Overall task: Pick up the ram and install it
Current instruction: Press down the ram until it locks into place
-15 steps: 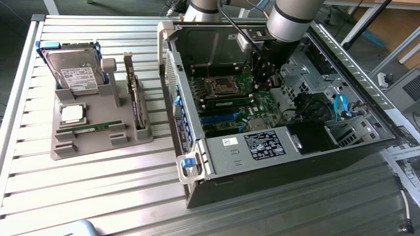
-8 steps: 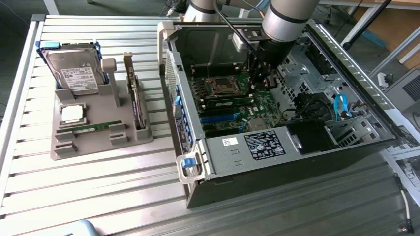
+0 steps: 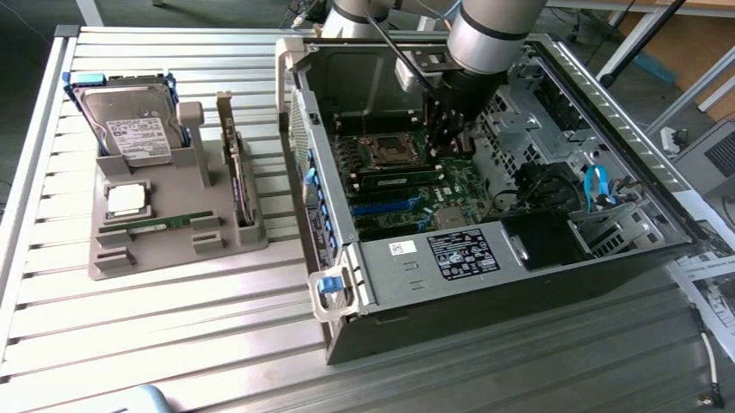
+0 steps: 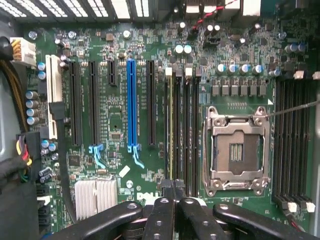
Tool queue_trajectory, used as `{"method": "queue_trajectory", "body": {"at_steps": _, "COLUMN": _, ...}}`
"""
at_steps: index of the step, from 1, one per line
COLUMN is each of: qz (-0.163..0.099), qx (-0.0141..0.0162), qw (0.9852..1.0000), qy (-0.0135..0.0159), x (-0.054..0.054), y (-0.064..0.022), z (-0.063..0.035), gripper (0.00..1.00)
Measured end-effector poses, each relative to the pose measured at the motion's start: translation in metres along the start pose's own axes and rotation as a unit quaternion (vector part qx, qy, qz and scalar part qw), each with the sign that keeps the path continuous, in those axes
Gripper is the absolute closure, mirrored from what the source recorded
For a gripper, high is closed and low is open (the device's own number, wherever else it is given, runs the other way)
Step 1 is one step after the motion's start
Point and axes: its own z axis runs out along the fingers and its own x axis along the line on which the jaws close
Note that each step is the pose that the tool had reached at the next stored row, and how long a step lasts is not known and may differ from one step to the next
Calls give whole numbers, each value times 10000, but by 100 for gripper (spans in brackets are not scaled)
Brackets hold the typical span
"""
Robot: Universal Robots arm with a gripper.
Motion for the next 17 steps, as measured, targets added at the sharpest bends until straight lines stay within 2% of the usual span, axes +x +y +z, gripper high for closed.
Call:
{"method": "queue_trajectory", "body": {"at_steps": 9, "qz": 0, "qx": 0, "qw": 10000, "qy": -1, "x": 2, "y": 148, "z": -1, "gripper": 89}}
{"method": "queue_trajectory", "body": {"at_steps": 17, "qz": 0, "qx": 0, "qw": 10000, "qy": 0, "x": 3, "y": 243, "z": 1, "gripper": 89}}
